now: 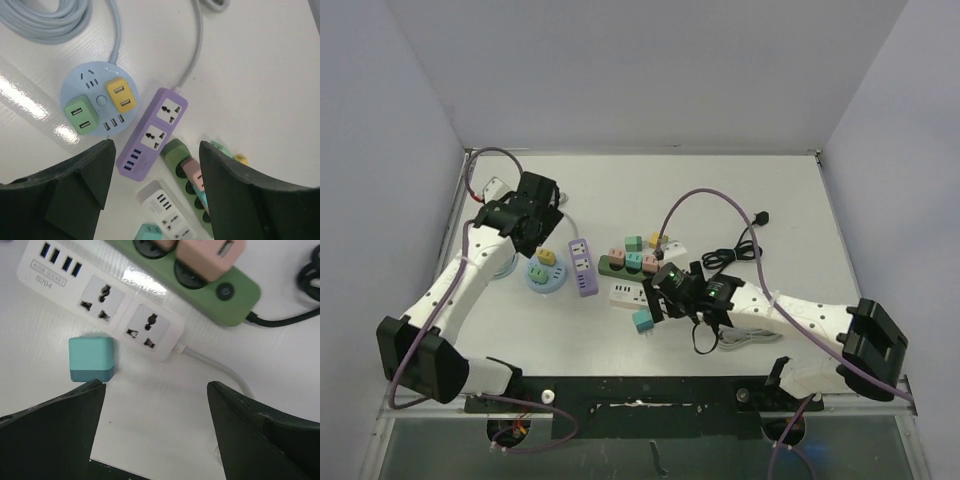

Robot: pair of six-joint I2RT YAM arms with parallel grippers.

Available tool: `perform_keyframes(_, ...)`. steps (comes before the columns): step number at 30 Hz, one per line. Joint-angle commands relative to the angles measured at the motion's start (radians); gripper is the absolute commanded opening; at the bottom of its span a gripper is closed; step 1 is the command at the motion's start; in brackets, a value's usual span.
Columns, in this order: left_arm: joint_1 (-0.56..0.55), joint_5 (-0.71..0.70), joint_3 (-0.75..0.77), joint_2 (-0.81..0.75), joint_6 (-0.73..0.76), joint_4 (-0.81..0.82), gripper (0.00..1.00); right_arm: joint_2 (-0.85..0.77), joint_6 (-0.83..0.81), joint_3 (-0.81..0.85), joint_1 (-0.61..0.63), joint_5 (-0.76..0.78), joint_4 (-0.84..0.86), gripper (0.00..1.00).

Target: Insert the plug

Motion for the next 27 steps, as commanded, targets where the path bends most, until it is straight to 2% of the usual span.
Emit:
perform_keyframes(1,0.001,0.103,-0.089,-0.142,0.258,0.173,0.66,0.121,0.001,0.086,0.069,-0.077,0.061,0.85)
perform_keyframes(3,0.006,0.191,-0.149,-0.229,0.368,0.273,0.65,0.212,-0.025,0.138,0.11,-0.089,0.075,0.86)
perform_keyframes(7,0.022,0.332,-0.258,-0.352,0.47,0.422,0.65,0.355,-0.018,0.243,0.142,-0.078,0.05,0.83)
perform_keyframes(13,0.064,0.393,-0.275,-0.397,0.51,0.386,0.65,0.45,0.089,0.33,0.145,0.027,-0.076,0.74)
perform_keyframes(20,0.09,0.444,-0.289,-0.401,0.51,0.383,0.65,0.461,0.106,0.287,0.136,-0.043,-0.058,0.7)
perform_keyframes(25,0.091,0.505,-0.297,-0.4,0.509,0.409,0.65,0.461,0.072,0.256,0.117,-0.09,-0.003,0.5)
perform_keyframes(27,0.092,0.537,-0.298,-0.394,0.509,0.41,0.65,0.461,0.061,0.256,0.11,-0.1,0.006,0.48)
